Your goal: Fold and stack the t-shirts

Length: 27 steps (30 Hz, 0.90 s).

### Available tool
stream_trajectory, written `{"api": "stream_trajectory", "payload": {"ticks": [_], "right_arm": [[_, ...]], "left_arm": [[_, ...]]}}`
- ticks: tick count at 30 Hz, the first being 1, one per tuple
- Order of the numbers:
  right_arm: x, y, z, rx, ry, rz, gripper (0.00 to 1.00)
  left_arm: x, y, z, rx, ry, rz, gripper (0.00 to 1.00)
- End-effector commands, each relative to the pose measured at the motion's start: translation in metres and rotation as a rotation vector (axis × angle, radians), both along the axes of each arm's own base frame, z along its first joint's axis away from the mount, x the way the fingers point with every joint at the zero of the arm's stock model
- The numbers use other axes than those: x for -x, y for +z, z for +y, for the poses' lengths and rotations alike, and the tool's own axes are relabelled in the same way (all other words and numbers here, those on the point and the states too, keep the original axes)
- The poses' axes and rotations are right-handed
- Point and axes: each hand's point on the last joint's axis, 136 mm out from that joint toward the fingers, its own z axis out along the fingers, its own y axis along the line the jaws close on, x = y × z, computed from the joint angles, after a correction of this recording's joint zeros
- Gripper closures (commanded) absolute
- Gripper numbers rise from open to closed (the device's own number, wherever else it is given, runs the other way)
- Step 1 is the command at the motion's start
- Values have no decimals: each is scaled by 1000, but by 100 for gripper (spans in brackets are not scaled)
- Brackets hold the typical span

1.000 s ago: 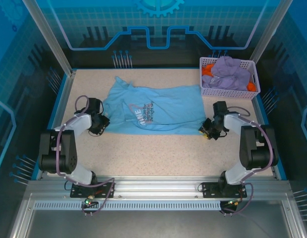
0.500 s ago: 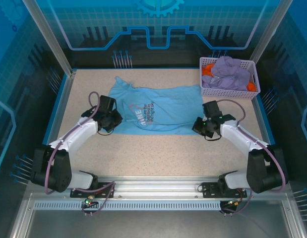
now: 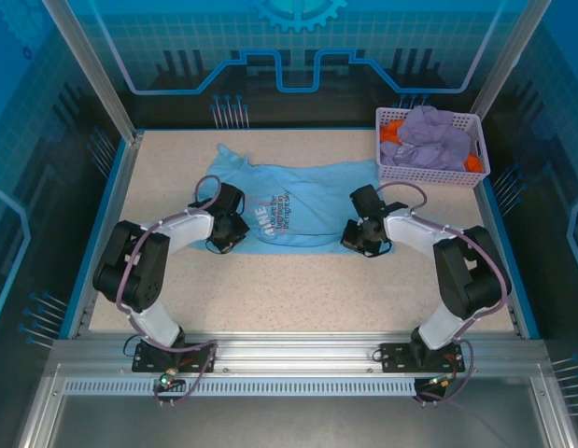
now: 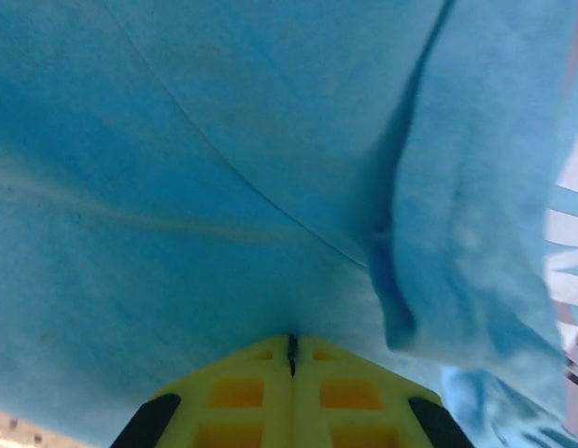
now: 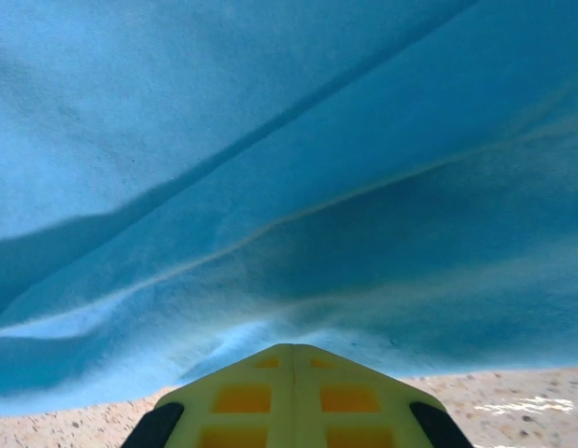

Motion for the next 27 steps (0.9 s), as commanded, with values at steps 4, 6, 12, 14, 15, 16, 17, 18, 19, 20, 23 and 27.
{"api": "stream_trajectory", "payload": {"ticks": [4,6,12,14,15,16,17,18,19,20,23,27], "right_arm": [[11,-22,-9,91,-60,86,100],[16,-29,-12,111,-75,121,100],[38,-38,-15,151,-81,167,100],[48,-41,-15,154,-76,181,100],[53,-42,-14,153,-71,189,100],[56,-43,-13,150,-66,195,100],[61,-45,-12,148,-60,205,100],[71,-50,-14,153,-49,228,100],[77,-52,-13,145,-43,243,100],[83,-54,-10,131,-35,258,100],[103,-59,-2,97,-14,291,100],[129,-56,7,99,17,308,100]], "left_arm": [[5,-12,21,-47,72,-12,100],[15,-20,30,-58,87,16,100],[48,-26,48,-63,104,55,100],[58,-24,55,-70,109,60,100],[61,-22,58,-70,108,59,100],[66,-21,61,-74,108,64,100],[70,-20,62,-71,108,66,100],[74,-18,64,-69,107,65,100],[79,-18,65,-63,107,65,100],[83,-18,65,-59,105,66,100],[93,-17,63,-34,100,63,100],[105,-16,61,-10,93,59,100]]}}
